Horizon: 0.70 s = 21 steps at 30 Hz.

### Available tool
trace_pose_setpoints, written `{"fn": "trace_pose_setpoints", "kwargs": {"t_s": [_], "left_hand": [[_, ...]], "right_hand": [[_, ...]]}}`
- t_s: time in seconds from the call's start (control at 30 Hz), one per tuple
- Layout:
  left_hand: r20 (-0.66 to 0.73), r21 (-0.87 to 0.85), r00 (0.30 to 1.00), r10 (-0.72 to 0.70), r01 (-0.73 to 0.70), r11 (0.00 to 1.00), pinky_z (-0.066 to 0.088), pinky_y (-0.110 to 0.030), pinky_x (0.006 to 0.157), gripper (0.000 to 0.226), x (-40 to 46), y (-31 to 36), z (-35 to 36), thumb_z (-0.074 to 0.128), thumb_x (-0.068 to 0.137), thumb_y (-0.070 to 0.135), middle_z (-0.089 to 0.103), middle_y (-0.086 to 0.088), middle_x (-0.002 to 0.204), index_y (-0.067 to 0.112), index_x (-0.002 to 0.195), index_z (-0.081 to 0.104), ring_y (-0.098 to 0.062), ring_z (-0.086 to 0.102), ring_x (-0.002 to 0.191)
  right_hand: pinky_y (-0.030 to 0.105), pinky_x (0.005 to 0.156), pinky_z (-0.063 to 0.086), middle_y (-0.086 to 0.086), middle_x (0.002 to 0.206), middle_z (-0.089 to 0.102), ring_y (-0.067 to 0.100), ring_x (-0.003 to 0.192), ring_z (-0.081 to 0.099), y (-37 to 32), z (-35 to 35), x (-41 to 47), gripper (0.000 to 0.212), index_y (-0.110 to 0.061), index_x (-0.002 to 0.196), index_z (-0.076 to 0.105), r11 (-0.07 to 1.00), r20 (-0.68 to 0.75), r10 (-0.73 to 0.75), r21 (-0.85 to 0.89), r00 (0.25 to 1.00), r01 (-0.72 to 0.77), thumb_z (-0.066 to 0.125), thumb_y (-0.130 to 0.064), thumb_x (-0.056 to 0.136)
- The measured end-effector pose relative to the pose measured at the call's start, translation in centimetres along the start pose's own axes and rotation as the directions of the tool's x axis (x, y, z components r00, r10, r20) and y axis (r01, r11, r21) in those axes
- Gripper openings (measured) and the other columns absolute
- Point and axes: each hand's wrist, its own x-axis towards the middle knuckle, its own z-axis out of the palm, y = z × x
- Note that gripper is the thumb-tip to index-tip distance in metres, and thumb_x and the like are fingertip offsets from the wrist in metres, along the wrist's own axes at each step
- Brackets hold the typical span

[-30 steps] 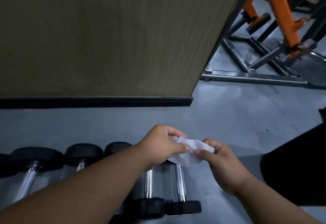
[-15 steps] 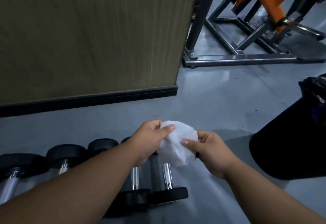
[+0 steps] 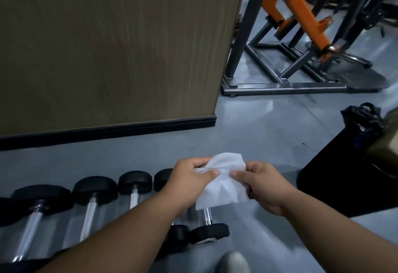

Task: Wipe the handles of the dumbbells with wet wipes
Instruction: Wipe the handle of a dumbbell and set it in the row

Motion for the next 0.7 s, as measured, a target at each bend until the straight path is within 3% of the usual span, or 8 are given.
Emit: {"fn": "trace_pose_setpoints", "kwargs": {"t_s": [0.13, 0.23, 0.3, 0.4, 0.43, 0.53, 0.63, 0.7], "left_hand": [[0.004, 0.229, 0.939, 0.343, -0.334, 0.914, 0.043, -0.014, 0.068, 0.021, 0.3, -1.1, -0.3, 0.073, 0.086, 0.002, 0.06, 0.012, 0.077, 0.021, 0.086, 0.082, -0.001, 0.059, 0.071], [0.225, 0.479, 0.719, 0.658, -0.67, 0.568, 0.036, -0.015, 0.065, 0.033, 1.2, -3.0, -0.6, 0.059, 0.075, -0.009, 0.048, 0.006, 0.081, 0.015, 0.084, 0.08, -0.004, 0.047, 0.071], [0.38, 0.512, 0.55, 0.744, -0.795, 0.326, 0.037, -0.024, 0.064, 0.037, 1.9, -4.1, -0.8, 0.056, 0.072, -0.014, 0.047, -0.001, 0.083, 0.014, 0.082, 0.078, -0.013, 0.044, 0.075], [0.485, 0.503, 0.481, 0.73, -0.836, 0.217, 0.041, -0.032, 0.064, 0.033, 3.0, -5.0, -1.2, 0.054, 0.076, -0.012, 0.051, -0.006, 0.09, 0.013, 0.082, 0.075, -0.018, 0.047, 0.08], [0.5, 0.498, 0.484, 0.718, -0.839, 0.219, 0.043, -0.033, 0.067, 0.032, 3.2, -5.4, -1.4, 0.055, 0.076, -0.012, 0.053, -0.007, 0.093, 0.012, 0.083, 0.075, -0.02, 0.049, 0.082], [0.514, 0.466, 0.522, 0.68, -0.836, 0.29, 0.048, -0.037, 0.075, 0.028, 4.0, -6.9, -2.3, 0.057, 0.074, -0.012, 0.055, -0.008, 0.106, 0.011, 0.08, 0.071, -0.025, 0.055, 0.094], [0.457, 0.404, 0.721, 0.521, -0.689, 0.601, 0.052, -0.039, 0.088, 0.012, 4.0, -8.7, -3.1, 0.066, 0.074, 0.003, 0.056, -0.002, 0.122, 0.013, 0.081, 0.065, -0.021, 0.061, 0.109], [0.374, 0.24, 0.894, 0.246, -0.349, 0.906, 0.052, -0.032, 0.093, 0.025, 3.7, -9.0, -3.2, 0.071, 0.071, 0.025, 0.06, 0.0, 0.127, 0.016, 0.09, 0.059, -0.016, 0.062, 0.113]], "right_hand": [[0.032, 0.058, 0.05, 0.017, 0.089, 0.07, 0.022, 0.068, 0.062, 1.3, -1.0, -0.4, 0.017, -0.002, 0.105, 0.075, 0.998, 0.05, 0.043, 0.038, 0.998, -0.045, 0.06, -0.008, 0.099], [0.038, 0.064, 0.06, 0.019, 0.09, 0.074, 0.028, 0.072, 0.072, 2.3, -1.4, -0.2, 0.034, 0.0, 0.098, 0.075, 0.953, 0.123, 0.116, 0.264, 0.986, -0.145, 0.041, -0.003, 0.102], [0.042, 0.066, 0.059, 0.022, 0.09, 0.073, 0.033, 0.073, 0.073, 2.5, -1.7, 0.4, 0.048, 0.003, 0.093, 0.076, 0.88, 0.172, 0.182, 0.412, 0.968, -0.238, 0.035, -0.021, 0.103], [0.046, 0.068, 0.058, 0.024, 0.091, 0.069, 0.036, 0.075, 0.069, 3.6, -2.3, 2.2, 0.07, 0.006, 0.098, 0.071, 0.831, 0.228, 0.251, 0.449, 0.941, -0.33, 0.042, -0.057, 0.099], [0.043, 0.065, 0.059, 0.023, 0.089, 0.068, 0.034, 0.073, 0.069, 3.8, -2.2, 2.5, 0.063, 0.006, 0.1, 0.07, 0.862, 0.224, 0.248, 0.393, 0.942, -0.32, 0.05, -0.054, 0.096], [0.033, 0.059, 0.058, 0.022, 0.086, 0.068, 0.027, 0.068, 0.068, 5.4, -1.6, 3.7, 0.025, 0.006, 0.099, 0.068, 0.939, 0.194, 0.205, 0.238, 0.959, -0.249, 0.071, -0.013, 0.084], [0.031, 0.059, 0.057, 0.023, 0.082, 0.068, 0.028, 0.067, 0.068, 6.9, -1.7, 4.9, 0.02, 0.007, 0.092, 0.067, 0.963, 0.147, 0.166, 0.19, 0.975, -0.193, 0.075, 0.005, 0.074], [0.029, 0.057, 0.056, 0.022, 0.076, 0.069, 0.026, 0.063, 0.067, 7.2, -1.5, 5.5, 0.019, 0.008, 0.088, 0.067, 0.966, 0.143, 0.134, 0.201, 0.981, -0.161, 0.076, 0.006, 0.072]]}}
